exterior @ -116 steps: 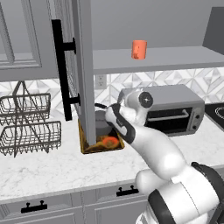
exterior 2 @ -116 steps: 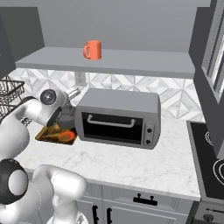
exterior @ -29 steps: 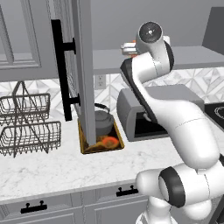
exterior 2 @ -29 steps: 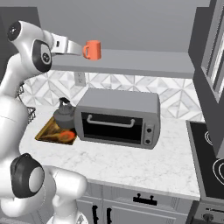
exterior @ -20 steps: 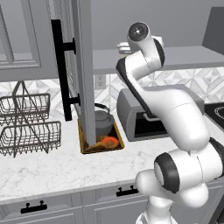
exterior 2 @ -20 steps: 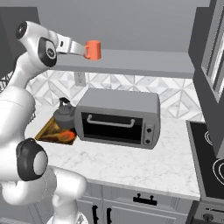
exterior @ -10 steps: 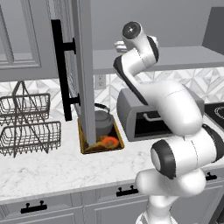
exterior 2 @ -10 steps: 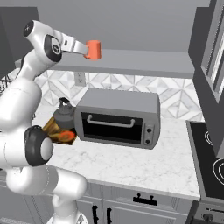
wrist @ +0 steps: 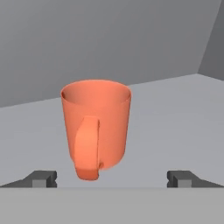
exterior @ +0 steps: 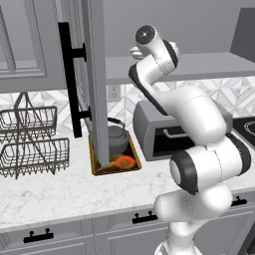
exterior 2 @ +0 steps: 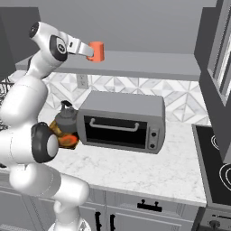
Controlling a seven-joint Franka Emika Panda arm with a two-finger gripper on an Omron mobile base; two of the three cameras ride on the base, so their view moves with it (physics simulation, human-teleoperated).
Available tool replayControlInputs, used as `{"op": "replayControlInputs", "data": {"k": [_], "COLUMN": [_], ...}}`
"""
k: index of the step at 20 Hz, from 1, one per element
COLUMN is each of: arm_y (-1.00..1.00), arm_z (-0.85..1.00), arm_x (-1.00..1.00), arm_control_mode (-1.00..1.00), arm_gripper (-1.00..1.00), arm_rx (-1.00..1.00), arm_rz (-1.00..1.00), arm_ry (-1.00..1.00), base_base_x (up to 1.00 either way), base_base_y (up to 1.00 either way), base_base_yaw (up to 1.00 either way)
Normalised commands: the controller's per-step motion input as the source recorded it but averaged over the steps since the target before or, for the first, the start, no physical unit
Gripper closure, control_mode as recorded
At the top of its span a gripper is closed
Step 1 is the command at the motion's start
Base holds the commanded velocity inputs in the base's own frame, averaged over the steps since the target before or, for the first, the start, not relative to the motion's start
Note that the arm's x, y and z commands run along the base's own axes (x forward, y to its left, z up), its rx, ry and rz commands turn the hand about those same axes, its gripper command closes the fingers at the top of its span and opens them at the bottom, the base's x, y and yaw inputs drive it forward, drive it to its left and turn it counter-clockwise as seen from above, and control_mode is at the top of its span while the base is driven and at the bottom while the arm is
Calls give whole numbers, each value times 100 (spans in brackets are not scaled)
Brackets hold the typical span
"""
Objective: Pick the kettle from the counter and place it on the tray. Then pick the mug from the cabinet and place it on the tray. Then close the cabinet doors.
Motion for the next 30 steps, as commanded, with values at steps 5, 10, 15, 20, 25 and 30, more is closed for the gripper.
{"op": "replayControlInputs", "data": {"k": [5, 10, 15, 20, 25, 30], "arm_y": [0, 0, 0, 0, 0, -1], "arm_z": [-4, -1, -6, -4, 0, -4], "arm_x": [25, 14, 22, 23, 3, 2], "arm_control_mode": [-100, -100, -100, -100, -100, -100], "arm_gripper": [-100, -100, -100, -100, -100, 100], "arm_rx": [0, 0, 0, 0, 0, 0], "arm_rz": [-8, -6, -5, -3, 0, -1], "arm_ry": [0, 0, 0, 0, 0, 0], "base_base_x": [0, 0, 0, 0, 0, 0], "base_base_y": [0, 0, 0, 0, 0, 0], "base_base_yaw": [0, 0, 0, 0, 0, 0]}}
